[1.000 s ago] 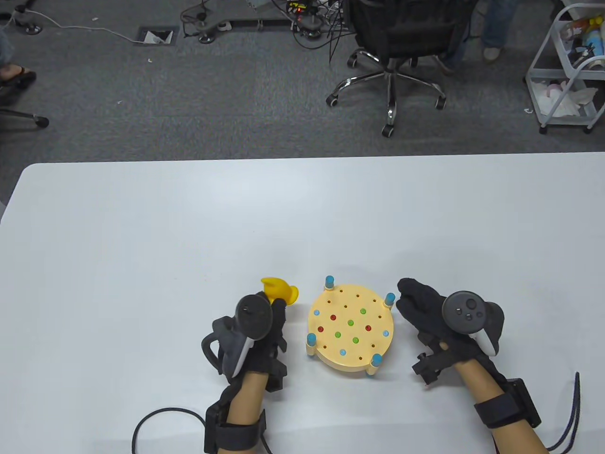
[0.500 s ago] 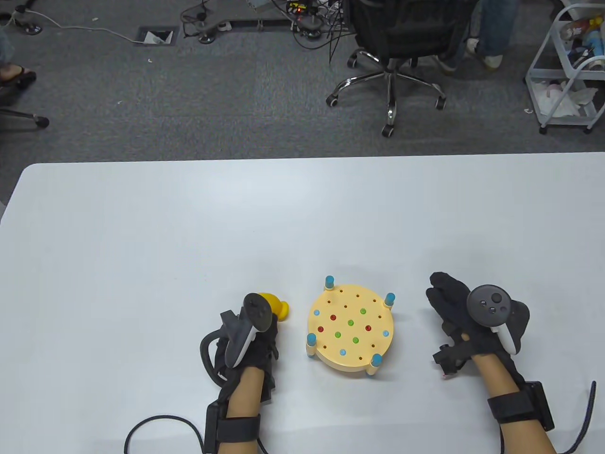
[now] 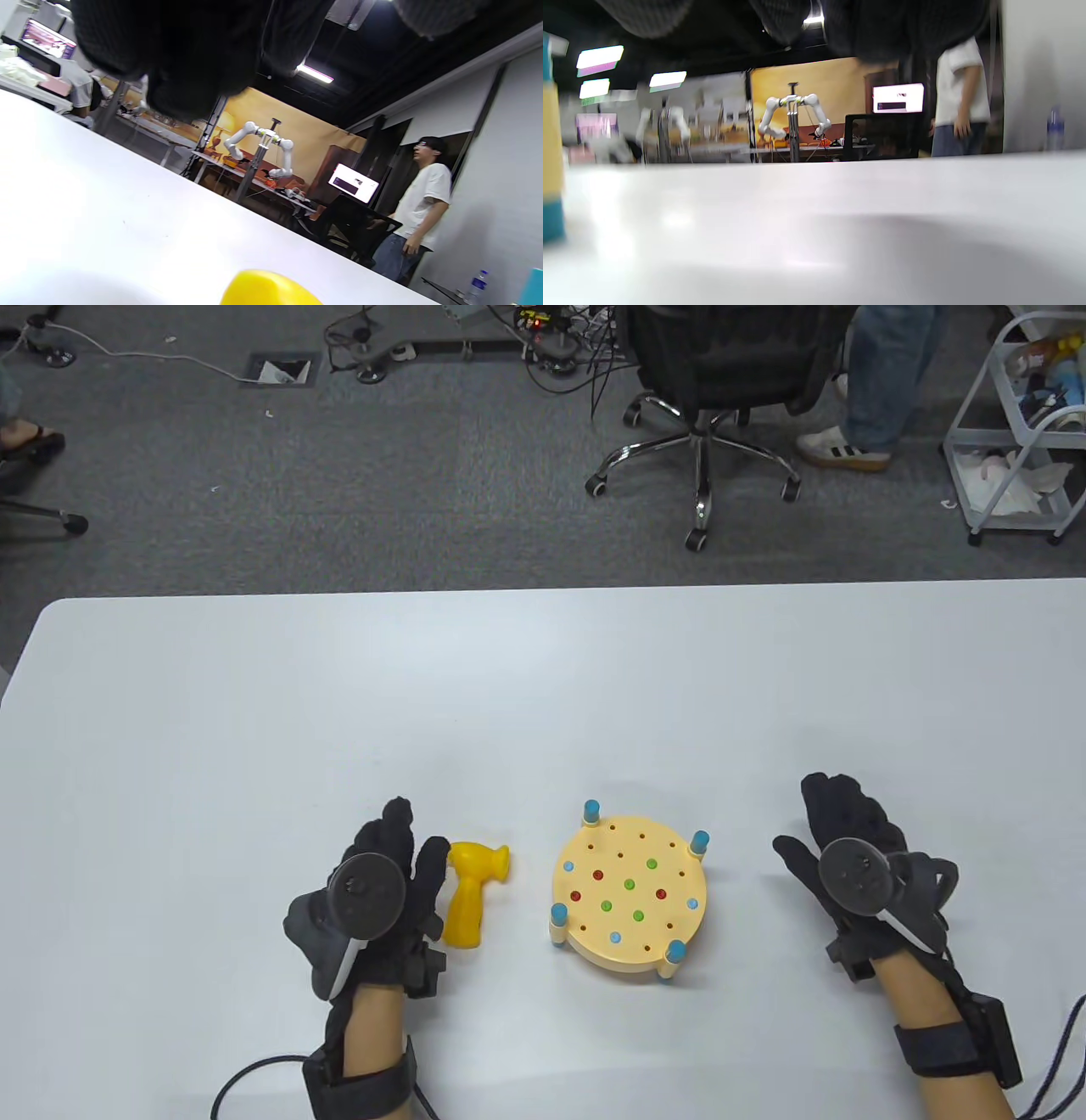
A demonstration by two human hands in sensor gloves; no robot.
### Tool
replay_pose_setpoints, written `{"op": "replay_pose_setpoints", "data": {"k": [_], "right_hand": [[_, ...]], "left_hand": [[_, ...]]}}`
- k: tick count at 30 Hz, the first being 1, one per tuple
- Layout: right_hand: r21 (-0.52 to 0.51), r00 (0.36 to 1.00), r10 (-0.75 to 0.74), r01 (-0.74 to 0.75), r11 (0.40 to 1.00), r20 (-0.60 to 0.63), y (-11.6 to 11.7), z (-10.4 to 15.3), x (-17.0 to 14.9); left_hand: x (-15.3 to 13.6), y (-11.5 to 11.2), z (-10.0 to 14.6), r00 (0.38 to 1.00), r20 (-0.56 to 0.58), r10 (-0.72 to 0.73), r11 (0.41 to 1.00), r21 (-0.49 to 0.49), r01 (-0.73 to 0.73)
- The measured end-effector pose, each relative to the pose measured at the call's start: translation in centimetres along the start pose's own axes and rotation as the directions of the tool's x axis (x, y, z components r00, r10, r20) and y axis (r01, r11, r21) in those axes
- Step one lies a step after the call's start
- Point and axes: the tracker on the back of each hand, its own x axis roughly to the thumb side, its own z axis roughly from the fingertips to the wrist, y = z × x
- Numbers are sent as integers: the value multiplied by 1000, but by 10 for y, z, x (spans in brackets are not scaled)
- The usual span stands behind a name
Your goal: Hammer toy nails into tap bench
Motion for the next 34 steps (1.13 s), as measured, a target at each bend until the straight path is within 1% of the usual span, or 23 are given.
{"op": "replay_pose_setpoints", "data": {"k": [2,3,4,5,6,7,8,9,10,11,12,13,15,19,26,34], "right_hand": [[17,994,90,-92,996,55,5,8,1],[38,988,127,-130,991,83,9,11,1],[65,989,122,-127,990,82,12,10,0],[99,993,86,-93,991,75,16,7,0],[95,998,15,-20,995,58,20,4,-1],[68,999,-33,30,997,40,23,2,-1],[58,997,-59,57,997,43,28,1,-3],[130,999,-40,37,991,27,30,-2,-4],[130,999,-36,32,991,29,31,-2,-5],[172,998,-56,49,984,33,32,-3,-6],[161,998,-65,60,985,25,32,-3,-7],[137,998,-59,55,989,24,31,-2,-7],[121,998,-53,49,991,31,30,-2,-5],[126,998,-29,21,992,63,29,-1,3],[127,996,-46,35,991,83,29,0,7],[120,995,-44,33,992,87,29,0,8]], "left_hand": [[-8,-4,3,992,10,-127,987,-101,127],[-14,-8,3,971,38,-237,954,-178,240],[-18,-9,2,956,63,-288,933,-209,294],[-21,-10,-1,947,60,-315,921,-222,320],[-23,-9,-3,960,49,-274,938,-206,278],[-23,-9,-4,972,49,-230,954,-186,235],[-23,-10,-4,985,45,-166,972,-159,172],[-23,-11,-3,988,38,-147,975,-162,152],[-23,-12,-3,988,41,-151,972,-176,156],[-22,-14,-3,979,62,-192,957,-211,201],[-20,-15,-4,972,62,-225,947,-221,234],[-19,-16,-5,971,67,-231,947,-215,240],[-17,-17,-6,976,69,-205,952,-218,215],[-13,-18,-4,976,99,-196,953,-217,214],[-4,-21,-2,967,160,-200,951,-207,231],[0,-25,-1,963,178,-204,948,-211,240]]}}
